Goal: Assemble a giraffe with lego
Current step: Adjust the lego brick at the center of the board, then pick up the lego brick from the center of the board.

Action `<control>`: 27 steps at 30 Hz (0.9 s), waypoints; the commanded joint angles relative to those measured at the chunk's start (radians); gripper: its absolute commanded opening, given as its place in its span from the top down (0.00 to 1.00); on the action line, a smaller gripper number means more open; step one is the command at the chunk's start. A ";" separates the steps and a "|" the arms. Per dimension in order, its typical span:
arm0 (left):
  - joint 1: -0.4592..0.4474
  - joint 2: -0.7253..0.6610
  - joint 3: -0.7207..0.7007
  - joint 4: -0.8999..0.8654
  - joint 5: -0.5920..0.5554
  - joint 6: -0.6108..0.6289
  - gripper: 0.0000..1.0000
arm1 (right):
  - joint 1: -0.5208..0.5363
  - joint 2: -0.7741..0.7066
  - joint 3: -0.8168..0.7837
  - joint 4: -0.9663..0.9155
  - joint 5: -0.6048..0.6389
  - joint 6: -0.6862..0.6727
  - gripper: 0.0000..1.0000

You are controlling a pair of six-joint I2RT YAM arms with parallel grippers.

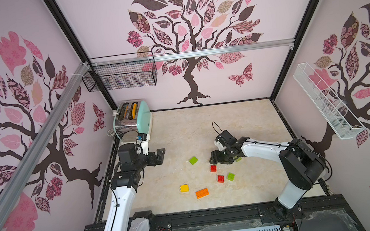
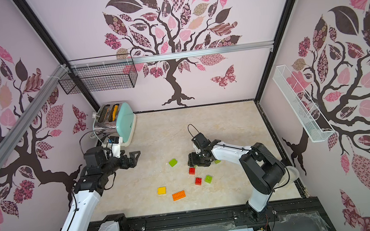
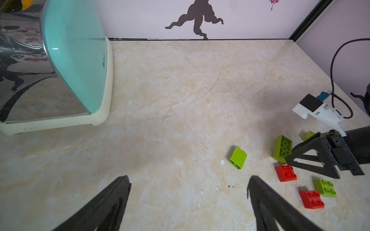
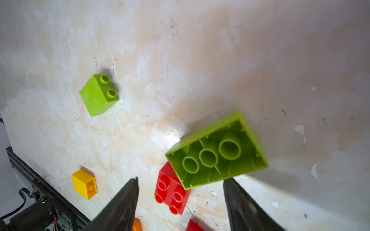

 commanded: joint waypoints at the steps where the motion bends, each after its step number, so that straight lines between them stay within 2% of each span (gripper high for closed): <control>1: -0.011 0.002 -0.005 0.009 0.007 0.001 0.02 | 0.003 0.037 0.043 -0.017 0.036 -0.030 0.29; 6: -0.024 0.017 -0.008 0.013 0.022 -0.030 0.04 | 0.002 0.022 0.083 -0.083 0.052 -0.059 0.30; 12: -0.096 0.062 -0.007 0.025 0.000 -0.069 0.08 | 0.001 -0.101 0.033 -0.127 0.103 -0.065 0.30; 16: -0.168 0.123 0.017 0.022 -0.039 -0.087 0.12 | 0.001 -0.223 -0.054 -0.126 0.122 -0.045 0.30; 21: -0.245 0.280 0.086 -0.029 -0.049 -0.089 0.17 | 0.002 -0.373 -0.123 -0.177 0.173 -0.037 0.30; 27: -0.377 0.460 0.197 -0.067 -0.130 -0.029 0.17 | 0.001 -0.554 -0.203 -0.226 0.223 -0.030 0.28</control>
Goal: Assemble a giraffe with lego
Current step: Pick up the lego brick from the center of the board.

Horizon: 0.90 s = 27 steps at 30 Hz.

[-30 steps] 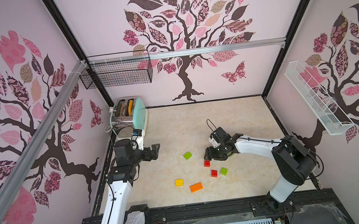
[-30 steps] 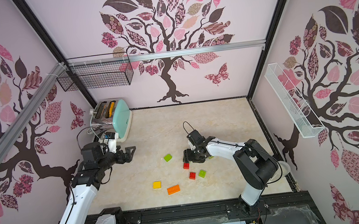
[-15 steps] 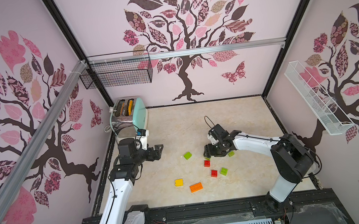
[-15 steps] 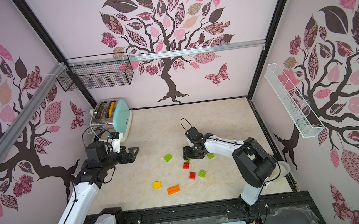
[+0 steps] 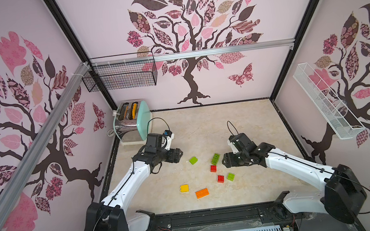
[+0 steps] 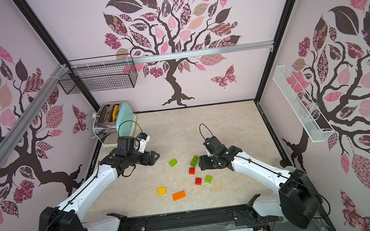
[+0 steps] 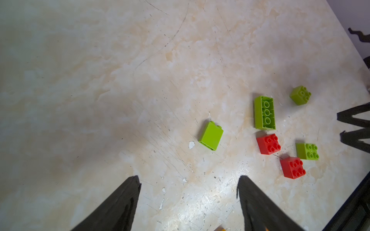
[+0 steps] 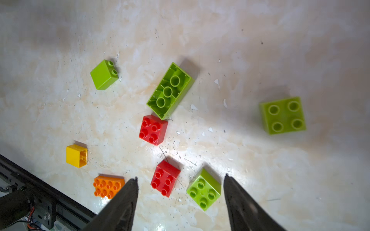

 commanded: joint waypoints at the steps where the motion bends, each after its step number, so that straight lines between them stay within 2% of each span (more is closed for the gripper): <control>1: -0.046 0.074 0.063 -0.032 -0.047 0.031 0.18 | 0.000 -0.106 -0.019 -0.067 0.058 0.018 0.28; 6: -0.104 0.231 0.107 -0.040 -0.119 0.062 0.17 | 0.001 -0.246 -0.091 -0.090 0.070 0.040 0.25; 13: -0.157 0.382 0.206 -0.069 -0.122 0.037 0.17 | 0.002 -0.385 -0.144 -0.129 0.057 0.063 0.23; 18: -0.163 0.471 0.264 -0.104 -0.107 0.028 0.20 | 0.000 -0.427 -0.171 -0.109 0.039 0.081 0.23; 27: -0.247 0.603 0.369 -0.175 -0.134 0.055 0.19 | 0.001 -0.409 -0.161 -0.125 0.061 0.070 0.22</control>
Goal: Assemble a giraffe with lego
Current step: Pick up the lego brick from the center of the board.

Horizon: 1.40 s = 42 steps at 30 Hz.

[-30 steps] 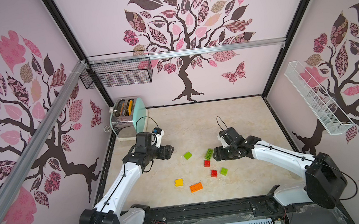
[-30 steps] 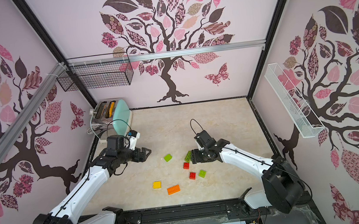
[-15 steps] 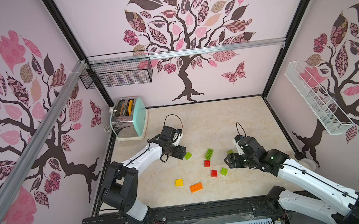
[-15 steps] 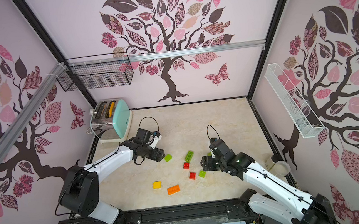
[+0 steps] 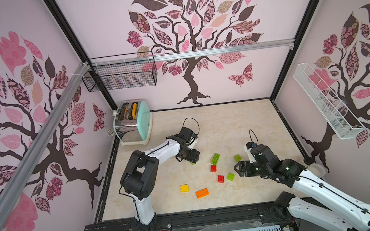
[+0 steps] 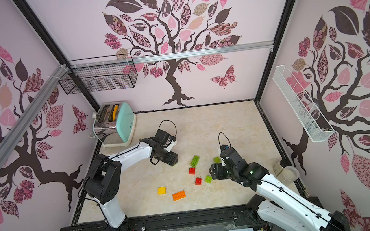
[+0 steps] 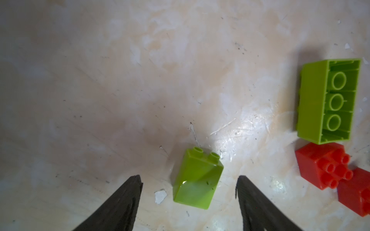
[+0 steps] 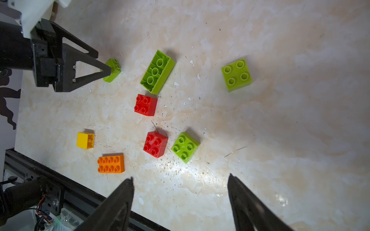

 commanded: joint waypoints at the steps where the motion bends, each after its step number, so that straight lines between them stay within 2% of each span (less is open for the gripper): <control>1: -0.031 0.034 0.034 -0.047 -0.021 0.021 0.19 | 0.001 0.005 0.012 -0.013 0.015 -0.002 0.22; 5: -0.036 0.055 0.039 -0.053 -0.059 0.009 0.23 | 0.001 0.001 0.002 -0.002 0.012 -0.005 0.22; 10: -0.036 0.081 0.059 -0.065 -0.070 -0.011 0.43 | 0.001 -0.003 0.002 0.000 0.008 -0.004 0.22; 15: -0.038 0.106 0.095 -0.091 -0.103 -0.028 0.46 | 0.000 0.003 0.008 -0.005 0.008 -0.007 0.22; 20: -0.037 0.133 0.121 -0.110 -0.109 -0.062 0.58 | 0.001 -0.004 0.006 -0.002 0.007 -0.009 0.22; 26: -0.037 0.157 0.166 -0.156 -0.124 -0.122 0.63 | 0.002 0.002 0.002 0.004 0.006 -0.010 0.22; 29: -0.037 0.124 0.172 -0.172 -0.121 -0.160 0.73 | 0.002 0.012 0.014 -0.004 0.006 -0.010 0.22; 32: -0.036 0.064 0.162 -0.171 -0.078 -0.226 0.76 | 0.001 0.032 0.032 0.005 0.006 -0.020 0.22; 36: -0.032 -0.051 0.122 -0.122 -0.013 -0.310 0.74 | 0.003 0.073 0.088 0.014 -0.017 -0.008 0.24; 38: -0.024 -0.102 0.099 -0.095 0.008 -0.369 0.80 | 0.006 0.086 0.087 0.079 -0.045 0.015 0.26; 42: 0.037 -0.194 0.047 -0.019 0.175 -0.487 0.87 | 0.028 0.117 0.087 0.242 -0.089 0.100 0.30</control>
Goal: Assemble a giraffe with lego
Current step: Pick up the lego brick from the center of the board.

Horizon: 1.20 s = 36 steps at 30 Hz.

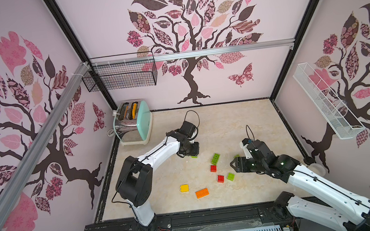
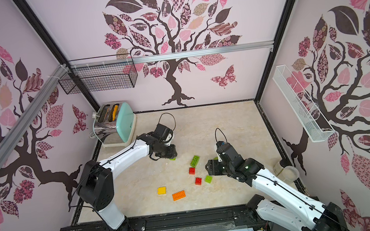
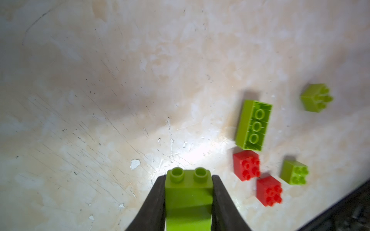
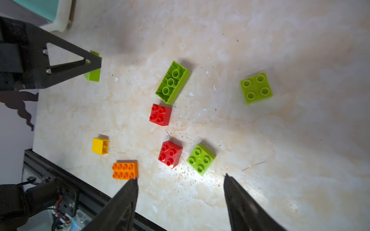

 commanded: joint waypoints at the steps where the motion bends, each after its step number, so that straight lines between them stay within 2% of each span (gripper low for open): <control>1: 0.071 -0.059 -0.057 0.105 0.204 -0.169 0.87 | 0.041 0.026 0.036 0.177 -0.029 0.079 0.30; 4: 0.154 -0.103 -0.173 0.272 0.437 -0.398 0.88 | 0.127 0.090 0.070 0.279 0.042 0.085 0.30; 6: 0.202 -0.138 -0.304 0.502 0.572 -0.630 0.87 | 0.182 0.154 0.122 0.310 0.087 0.077 0.30; 8: 0.235 -0.174 -0.414 0.704 0.605 -0.824 0.90 | 0.240 0.217 0.164 0.350 0.130 0.059 0.30; 10: 0.259 -0.206 -0.459 0.764 0.588 -0.908 0.95 | 0.289 0.283 0.192 0.410 0.166 0.049 0.30; 12: 0.276 -0.233 -0.477 0.751 0.569 -0.944 0.98 | 0.306 0.346 0.222 0.449 0.170 0.061 0.31; 16: 0.303 -0.293 -0.572 0.854 0.526 -1.051 0.99 | 0.321 0.457 0.270 0.500 0.166 0.088 0.31; 23: 0.303 -0.302 -0.578 0.871 0.529 -1.071 1.00 | 0.328 0.610 0.345 0.558 0.168 0.095 0.32; 28: 0.296 -0.295 -0.570 0.906 0.549 -1.086 1.00 | 0.329 0.662 0.382 0.598 0.188 0.081 0.33; 36: 0.266 -0.291 -0.545 0.930 0.591 -1.098 1.00 | 0.327 0.719 0.431 0.652 0.248 0.016 0.43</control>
